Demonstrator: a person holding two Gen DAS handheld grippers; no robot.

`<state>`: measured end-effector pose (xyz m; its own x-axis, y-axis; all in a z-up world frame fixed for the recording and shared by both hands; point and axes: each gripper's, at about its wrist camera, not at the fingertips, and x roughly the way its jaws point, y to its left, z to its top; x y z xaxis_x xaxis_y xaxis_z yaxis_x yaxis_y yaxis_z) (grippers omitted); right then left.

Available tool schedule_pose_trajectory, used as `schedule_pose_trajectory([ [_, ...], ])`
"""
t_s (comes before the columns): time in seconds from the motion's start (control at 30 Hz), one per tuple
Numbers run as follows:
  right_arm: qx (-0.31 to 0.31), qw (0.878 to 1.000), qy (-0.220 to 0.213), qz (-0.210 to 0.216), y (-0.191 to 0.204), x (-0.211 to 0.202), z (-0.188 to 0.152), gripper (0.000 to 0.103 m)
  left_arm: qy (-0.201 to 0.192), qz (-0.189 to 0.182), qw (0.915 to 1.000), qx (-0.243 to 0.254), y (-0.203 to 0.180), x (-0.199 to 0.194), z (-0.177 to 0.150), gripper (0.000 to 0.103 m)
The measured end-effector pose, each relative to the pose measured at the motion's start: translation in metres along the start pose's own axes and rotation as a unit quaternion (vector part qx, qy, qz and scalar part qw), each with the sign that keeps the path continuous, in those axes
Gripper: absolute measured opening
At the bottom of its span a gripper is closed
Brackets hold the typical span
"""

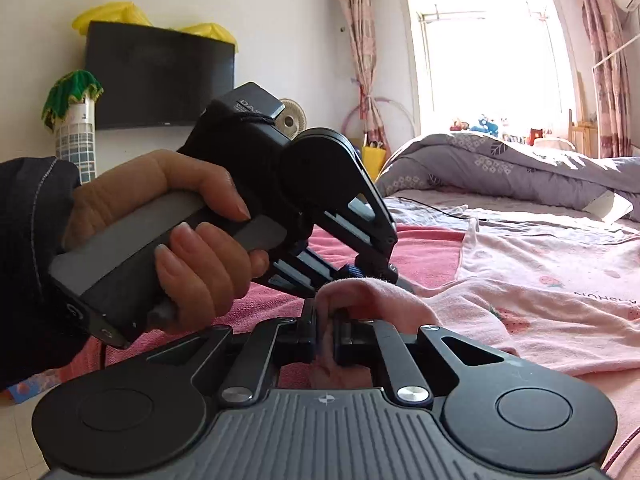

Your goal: Fold clothes

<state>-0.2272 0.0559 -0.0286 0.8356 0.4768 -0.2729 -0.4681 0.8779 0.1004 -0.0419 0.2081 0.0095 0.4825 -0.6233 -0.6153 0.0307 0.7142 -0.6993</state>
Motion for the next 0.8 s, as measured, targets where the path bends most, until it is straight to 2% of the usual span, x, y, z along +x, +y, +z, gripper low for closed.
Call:
schedule_pose_trajectory([
  [0.1,-0.006,1.0,0.0,0.022,0.004,-0.013,0.007,0.009,-0.006,0.009,0.9999,0.002,-0.001,0.001,0.006,0.0],
  [0.27,-0.051,0.997,0.021,0.054,0.016,-0.018,-0.002,0.013,-0.006,0.035,0.9992,-0.016,0.016,0.009,0.008,0.0],
  [0.37,-0.053,0.995,0.041,0.073,0.01,-0.019,-0.004,0.016,-0.009,0.019,0.9994,-0.028,0.026,0.011,0.007,0.001],
  [0.47,-0.073,0.985,0.052,0.15,0.009,-0.033,0.0,0.02,-0.024,0.021,0.9993,-0.022,0.025,0.01,0.009,0.004],
  [0.5,-0.08,0.979,0.056,0.177,0.009,-0.037,0.002,0.026,-0.025,0.023,0.9992,-0.022,0.026,0.009,0.009,0.007],
  [0.53,-0.074,0.978,0.056,0.187,0.003,-0.045,0.005,0.033,-0.027,0.025,0.9991,-0.022,0.026,0.008,0.009,0.01],
  [0.6,-0.047,0.98,0.056,0.186,-0.016,-0.061,0.013,0.04,-0.037,0.033,0.9987,-0.011,0.025,0.001,0.01,0.016],
  [0.63,-0.023,0.983,0.055,0.176,-0.033,-0.067,0.02,0.044,-0.046,0.041,0.9981,-0.007,0.025,-0.005,0.01,0.017],
  [0.7,0.031,0.991,0.05,0.119,-0.08,-0.075,0.033,0.052,-0.076,0.081,0.9938,0.007,0.026,-0.021,0.011,0.02],
  [0.73,0.052,0.994,0.045,0.081,-0.105,-0.078,0.039,0.054,-0.086,0.094,0.9919,0.008,0.027,-0.028,0.012,0.02],
  [0.8,0.091,0.995,0.033,-0.022,-0.16,-0.085,0.047,0.055,-0.111,0.122,0.9862,0.01,0.029,-0.045,0.009,0.02],
])
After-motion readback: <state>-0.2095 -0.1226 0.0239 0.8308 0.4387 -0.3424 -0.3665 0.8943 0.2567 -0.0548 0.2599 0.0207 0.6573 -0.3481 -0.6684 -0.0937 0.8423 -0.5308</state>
